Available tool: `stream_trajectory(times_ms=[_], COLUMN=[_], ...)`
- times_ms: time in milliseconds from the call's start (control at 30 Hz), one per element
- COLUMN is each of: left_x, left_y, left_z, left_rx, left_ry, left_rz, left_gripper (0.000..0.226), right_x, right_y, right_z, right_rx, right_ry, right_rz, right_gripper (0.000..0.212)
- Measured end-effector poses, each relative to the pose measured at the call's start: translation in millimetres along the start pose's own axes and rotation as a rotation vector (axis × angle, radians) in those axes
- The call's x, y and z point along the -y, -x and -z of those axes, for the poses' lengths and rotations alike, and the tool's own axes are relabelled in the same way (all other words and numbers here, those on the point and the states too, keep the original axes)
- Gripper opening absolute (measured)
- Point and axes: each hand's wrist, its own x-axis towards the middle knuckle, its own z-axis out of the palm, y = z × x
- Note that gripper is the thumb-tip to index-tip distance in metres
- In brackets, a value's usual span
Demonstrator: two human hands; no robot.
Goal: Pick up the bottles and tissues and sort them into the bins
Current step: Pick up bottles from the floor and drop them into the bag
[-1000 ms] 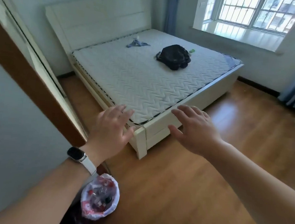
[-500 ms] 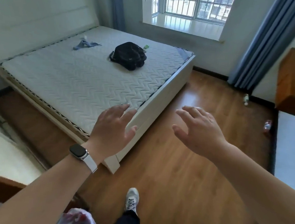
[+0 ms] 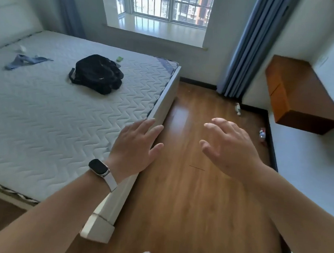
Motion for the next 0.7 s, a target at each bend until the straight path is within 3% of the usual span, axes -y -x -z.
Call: stream_trajectory(times_ms=[467, 700], left_x=[1, -3], left_y=[-158, -267], left_z=[-78, -124], left_rx=[0.103, 0.145], left_ry=[-0.033, -0.12], left_rz=[-0.255, -0.25], left_gripper=[0.05, 0.048], right_x=[-92, -174], right_y=[-82, -177], right_z=[-38, -69], right_rx=[-0.013, -0.006], right_ry=[-0.017, -0.096], right_rz=[-0.189, -0.174], right_gripper=[0.055, 0.058])
